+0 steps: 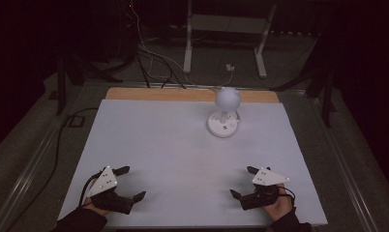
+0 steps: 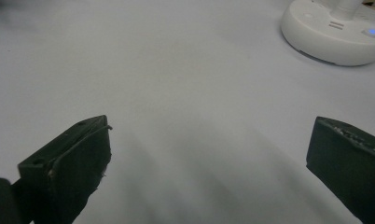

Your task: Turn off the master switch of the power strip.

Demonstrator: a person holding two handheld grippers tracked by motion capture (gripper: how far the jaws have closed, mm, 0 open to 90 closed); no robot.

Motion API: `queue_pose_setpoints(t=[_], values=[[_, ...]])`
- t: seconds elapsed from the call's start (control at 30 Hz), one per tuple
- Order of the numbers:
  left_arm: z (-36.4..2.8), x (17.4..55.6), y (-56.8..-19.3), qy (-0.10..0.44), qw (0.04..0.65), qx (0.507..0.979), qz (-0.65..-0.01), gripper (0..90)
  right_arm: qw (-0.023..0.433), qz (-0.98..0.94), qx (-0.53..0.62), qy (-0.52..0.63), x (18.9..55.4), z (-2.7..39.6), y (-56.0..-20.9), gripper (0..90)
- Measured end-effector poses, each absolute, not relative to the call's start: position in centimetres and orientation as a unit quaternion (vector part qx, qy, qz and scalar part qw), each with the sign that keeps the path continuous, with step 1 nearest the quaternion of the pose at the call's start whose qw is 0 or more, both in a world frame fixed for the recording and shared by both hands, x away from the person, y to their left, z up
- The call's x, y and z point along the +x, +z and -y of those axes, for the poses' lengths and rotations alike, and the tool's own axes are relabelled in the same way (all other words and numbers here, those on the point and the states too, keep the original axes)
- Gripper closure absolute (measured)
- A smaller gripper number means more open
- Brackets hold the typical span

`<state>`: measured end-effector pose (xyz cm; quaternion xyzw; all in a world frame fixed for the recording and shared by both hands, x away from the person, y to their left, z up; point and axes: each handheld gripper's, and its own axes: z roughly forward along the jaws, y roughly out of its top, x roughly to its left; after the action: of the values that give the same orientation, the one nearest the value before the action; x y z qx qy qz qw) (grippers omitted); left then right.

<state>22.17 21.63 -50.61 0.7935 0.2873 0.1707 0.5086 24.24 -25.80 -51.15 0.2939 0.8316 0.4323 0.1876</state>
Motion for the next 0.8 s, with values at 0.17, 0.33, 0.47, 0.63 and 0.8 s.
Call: queue_pose_setpoints(t=[0.17, 0.33, 0.47, 0.63, 0.8], values=[[-21.64, 22.17, -50.61, 0.172, 0.510, 0.793, -0.285, 0.3, 0.179, -0.833, 0.301, 0.428, 24.31, 25.76, -51.28, 0.0], [-21.69, 22.14, -50.56, 0.171, 0.516, 0.791, -0.282, 0.3, 0.178, -0.836, 0.302, 0.422, 24.21, 25.55, -51.24, 0.0], [-21.64, 22.13, -50.59, 0.171, 0.517, 0.791, -0.279, 0.4, 0.171, -0.840, 0.298, 0.420, 24.01, 25.17, -51.20, 0.0], [-21.56, 22.10, -50.62, 0.176, 0.517, 0.791, -0.275, 0.4, 0.161, -0.843, 0.299, 0.418, 24.02, 25.00, -51.30, 0.0], [-21.59, 22.08, -50.61, 0.178, 0.519, 0.789, -0.275, 0.4, 0.156, -0.837, 0.305, 0.426, 24.06, 25.01, -51.14, 0.0]])
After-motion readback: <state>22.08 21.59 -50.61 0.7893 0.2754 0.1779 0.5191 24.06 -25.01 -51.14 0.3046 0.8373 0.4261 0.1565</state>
